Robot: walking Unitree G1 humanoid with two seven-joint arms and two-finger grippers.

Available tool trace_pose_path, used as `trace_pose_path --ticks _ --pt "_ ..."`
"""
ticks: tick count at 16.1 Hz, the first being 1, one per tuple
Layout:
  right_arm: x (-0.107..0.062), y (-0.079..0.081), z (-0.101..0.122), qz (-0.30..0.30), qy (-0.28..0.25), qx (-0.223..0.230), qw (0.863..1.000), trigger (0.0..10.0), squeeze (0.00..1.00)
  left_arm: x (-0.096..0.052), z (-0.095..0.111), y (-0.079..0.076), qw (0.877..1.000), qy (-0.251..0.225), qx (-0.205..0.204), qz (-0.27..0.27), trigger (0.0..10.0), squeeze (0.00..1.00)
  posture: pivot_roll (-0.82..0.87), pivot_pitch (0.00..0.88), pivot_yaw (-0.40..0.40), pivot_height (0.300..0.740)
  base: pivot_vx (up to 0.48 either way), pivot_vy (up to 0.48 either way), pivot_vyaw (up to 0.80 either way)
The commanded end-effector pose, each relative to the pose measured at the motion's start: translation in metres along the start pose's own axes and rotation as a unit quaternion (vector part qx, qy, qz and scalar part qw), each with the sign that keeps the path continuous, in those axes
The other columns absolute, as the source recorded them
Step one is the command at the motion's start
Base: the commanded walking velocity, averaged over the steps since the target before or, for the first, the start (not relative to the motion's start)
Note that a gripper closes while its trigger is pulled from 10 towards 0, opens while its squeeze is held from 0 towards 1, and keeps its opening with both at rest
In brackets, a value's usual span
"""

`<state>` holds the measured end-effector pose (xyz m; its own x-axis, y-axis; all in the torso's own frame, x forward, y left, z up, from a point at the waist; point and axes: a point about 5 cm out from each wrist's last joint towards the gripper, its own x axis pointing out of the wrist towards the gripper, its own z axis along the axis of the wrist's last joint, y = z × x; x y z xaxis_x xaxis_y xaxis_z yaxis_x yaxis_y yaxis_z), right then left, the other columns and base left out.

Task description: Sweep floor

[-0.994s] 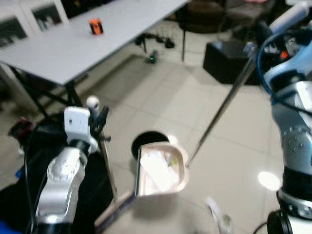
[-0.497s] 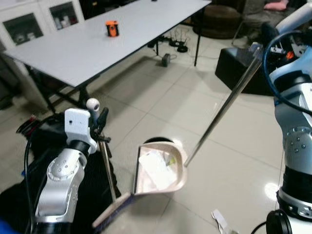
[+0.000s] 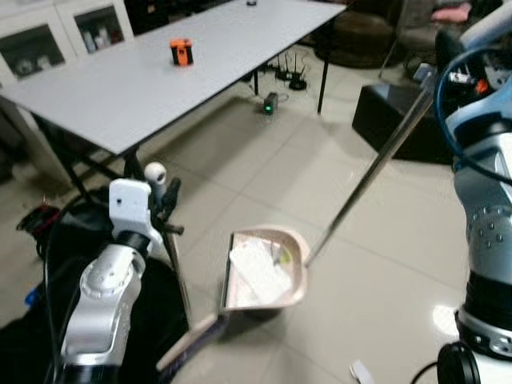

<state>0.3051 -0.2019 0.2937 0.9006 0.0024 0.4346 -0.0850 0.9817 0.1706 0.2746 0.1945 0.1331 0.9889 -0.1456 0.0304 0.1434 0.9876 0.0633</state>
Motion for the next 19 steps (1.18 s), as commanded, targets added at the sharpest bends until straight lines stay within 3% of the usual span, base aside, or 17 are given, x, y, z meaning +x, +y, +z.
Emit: trace_pose_path --ticks 1,11,19 --pt "0.0 -0.006 0.013 -0.013 -0.033 -0.003 0.999 10.0 0.0 0.004 0.008 -0.007 1.0 -0.021 -0.013 -0.009 10.0 0.0 0.01 0.0 0.053 0.74 0.0 0.0 0.0" --pt "0.009 -0.004 0.011 -0.018 -0.05 -0.005 0.999 10.0 0.0 0.005 0.009 -0.008 1.0 -0.019 -0.015 -0.002 10.0 0.0 0.02 0.0 0.05 0.74 0.0 0.0 0.0" --pt "0.021 0.033 0.0 0.063 -0.098 -0.085 0.99 10.0 0.0 0.0 0.008 -0.004 1.0 -0.013 -0.006 0.003 10.0 0.0 0.04 0.0 0.048 0.74 0.0 0.0 0.0"
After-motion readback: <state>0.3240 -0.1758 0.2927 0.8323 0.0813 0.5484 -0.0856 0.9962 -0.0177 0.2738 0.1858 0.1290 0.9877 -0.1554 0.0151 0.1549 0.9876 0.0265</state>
